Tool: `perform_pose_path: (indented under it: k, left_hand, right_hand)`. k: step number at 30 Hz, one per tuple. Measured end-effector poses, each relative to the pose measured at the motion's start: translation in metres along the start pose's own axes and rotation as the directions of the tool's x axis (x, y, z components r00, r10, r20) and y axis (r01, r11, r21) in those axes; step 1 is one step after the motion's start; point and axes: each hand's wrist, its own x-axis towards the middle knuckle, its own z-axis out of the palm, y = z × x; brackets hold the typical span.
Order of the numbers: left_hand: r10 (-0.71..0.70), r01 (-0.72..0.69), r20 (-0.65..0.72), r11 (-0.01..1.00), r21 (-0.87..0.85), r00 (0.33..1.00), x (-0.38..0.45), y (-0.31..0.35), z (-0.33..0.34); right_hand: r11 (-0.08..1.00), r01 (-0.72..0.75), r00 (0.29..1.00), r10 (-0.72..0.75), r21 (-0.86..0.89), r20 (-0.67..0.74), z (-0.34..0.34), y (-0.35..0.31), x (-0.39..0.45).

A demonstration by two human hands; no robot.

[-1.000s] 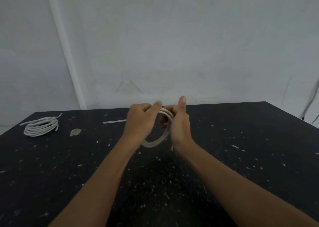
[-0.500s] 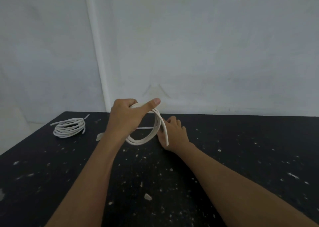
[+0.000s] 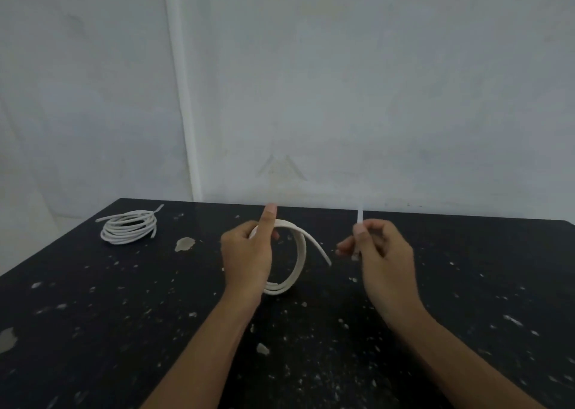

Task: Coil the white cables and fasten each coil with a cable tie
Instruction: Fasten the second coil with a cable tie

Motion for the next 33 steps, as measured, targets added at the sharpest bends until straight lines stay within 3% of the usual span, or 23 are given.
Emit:
perform_pose_path:
  k: [4,7,11,21,26,28,30,31,32,33]
  left_hand:
    - [0.067,-0.066,0.007,0.994,-0.090,0.998,-0.022,0.016,0.013]
    - [0.144,-0.136,0.104,0.987,-0.082,0.984,-0.046,0.024,0.025]
    - [0.169,-0.146,0.203,0.982,-0.124,0.964,-0.066,0.033,0.037]
    - [0.294,-0.299,0.348,0.953,-0.040,0.890,-0.064,0.033,0.026]
    - [0.308,-0.301,0.351,0.951,-0.076,0.884,-0.064,0.033,0.028]
    - [0.283,-0.267,0.315,0.959,-0.095,0.906,-0.063,0.034,0.026]
    - [0.251,-0.230,0.261,0.967,-0.110,0.932,-0.060,0.034,0.024]
    - [0.236,-0.214,0.246,0.970,-0.113,0.940,-0.058,0.035,0.023]
    - [0.220,-0.196,0.245,0.973,-0.118,0.944,-0.057,0.035,0.022]
    - [0.202,-0.173,0.260,0.976,-0.130,0.944,-0.056,0.035,0.022]
  right_hand:
    - [0.974,0.214,0.977,-0.213,-0.079,0.019,-0.009,-0.017,-0.038]
    - [0.989,0.147,0.985,-0.147,0.003,0.093,0.000,-0.011,-0.055]
    - [0.990,0.056,0.997,-0.063,0.129,0.046,0.001,-0.005,-0.057]
    - [0.972,0.104,0.993,-0.114,0.212,0.035,-0.006,-0.013,-0.060]
    - [0.977,0.166,0.983,-0.175,0.131,0.062,-0.010,-0.003,-0.054]
    - [0.936,0.353,0.936,-0.353,-0.010,-0.001,-0.014,0.004,-0.049]
    - [0.819,0.544,0.814,-0.568,-0.182,-0.121,-0.020,0.010,-0.038]
    - [0.810,0.543,0.786,-0.583,-0.222,-0.205,-0.024,0.010,-0.032]
    - [0.864,0.468,0.815,-0.504,-0.189,-0.286,-0.028,0.009,-0.027]
    - [0.943,0.324,0.886,-0.329,-0.071,-0.328,-0.033,0.007,-0.023]
